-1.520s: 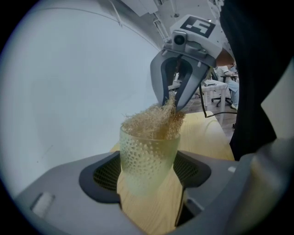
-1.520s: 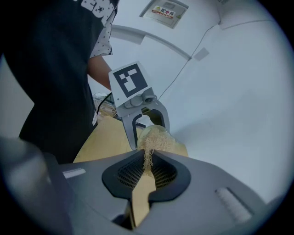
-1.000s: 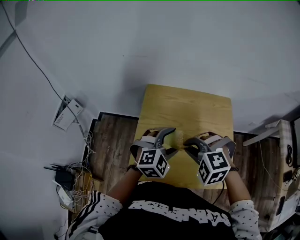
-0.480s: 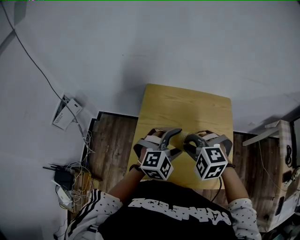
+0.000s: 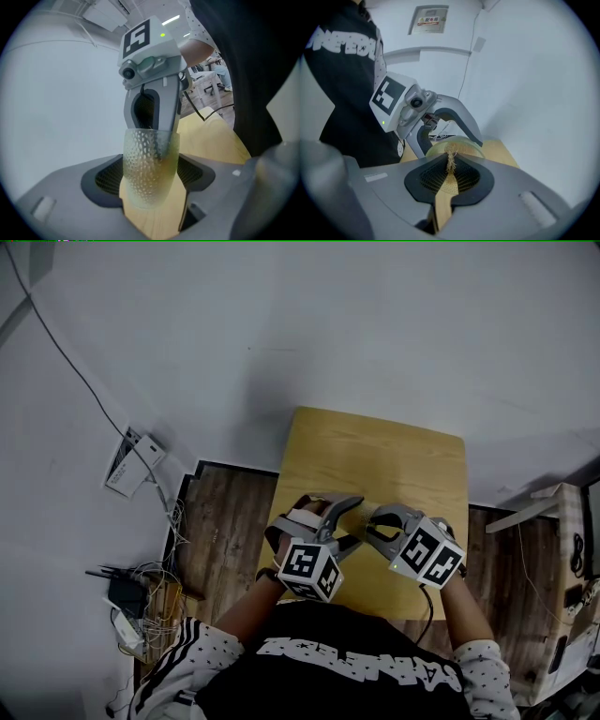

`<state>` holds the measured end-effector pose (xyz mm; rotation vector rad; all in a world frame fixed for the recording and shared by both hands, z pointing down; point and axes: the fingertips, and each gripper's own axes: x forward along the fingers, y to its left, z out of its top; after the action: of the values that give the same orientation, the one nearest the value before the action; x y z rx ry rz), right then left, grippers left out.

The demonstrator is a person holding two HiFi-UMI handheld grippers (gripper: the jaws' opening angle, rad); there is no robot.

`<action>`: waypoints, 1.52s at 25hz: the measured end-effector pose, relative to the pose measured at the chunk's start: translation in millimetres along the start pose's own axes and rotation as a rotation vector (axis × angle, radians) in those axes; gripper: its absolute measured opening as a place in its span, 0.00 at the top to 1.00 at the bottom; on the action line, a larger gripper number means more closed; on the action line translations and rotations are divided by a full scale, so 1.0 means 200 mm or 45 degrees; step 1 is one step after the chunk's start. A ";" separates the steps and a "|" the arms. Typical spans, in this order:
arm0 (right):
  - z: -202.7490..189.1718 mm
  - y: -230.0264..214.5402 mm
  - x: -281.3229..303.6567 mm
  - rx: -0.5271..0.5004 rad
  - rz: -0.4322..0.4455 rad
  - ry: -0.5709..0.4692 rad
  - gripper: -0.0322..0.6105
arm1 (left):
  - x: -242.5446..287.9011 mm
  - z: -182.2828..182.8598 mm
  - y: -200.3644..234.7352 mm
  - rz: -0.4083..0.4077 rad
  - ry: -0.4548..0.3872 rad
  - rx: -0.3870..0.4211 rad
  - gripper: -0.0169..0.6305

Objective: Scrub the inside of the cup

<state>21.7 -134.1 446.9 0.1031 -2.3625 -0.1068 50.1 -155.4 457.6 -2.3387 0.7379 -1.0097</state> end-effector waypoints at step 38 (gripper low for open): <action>0.07 -0.11 -0.22 1.488 0.478 -0.925 0.89 | -0.04 0.08 0.03 0.112 -0.038 0.201 0.42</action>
<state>43.9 -151.3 404.5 0.1919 -2.7483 1.6580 56.0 -151.0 440.2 -2.1628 0.7161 -0.9573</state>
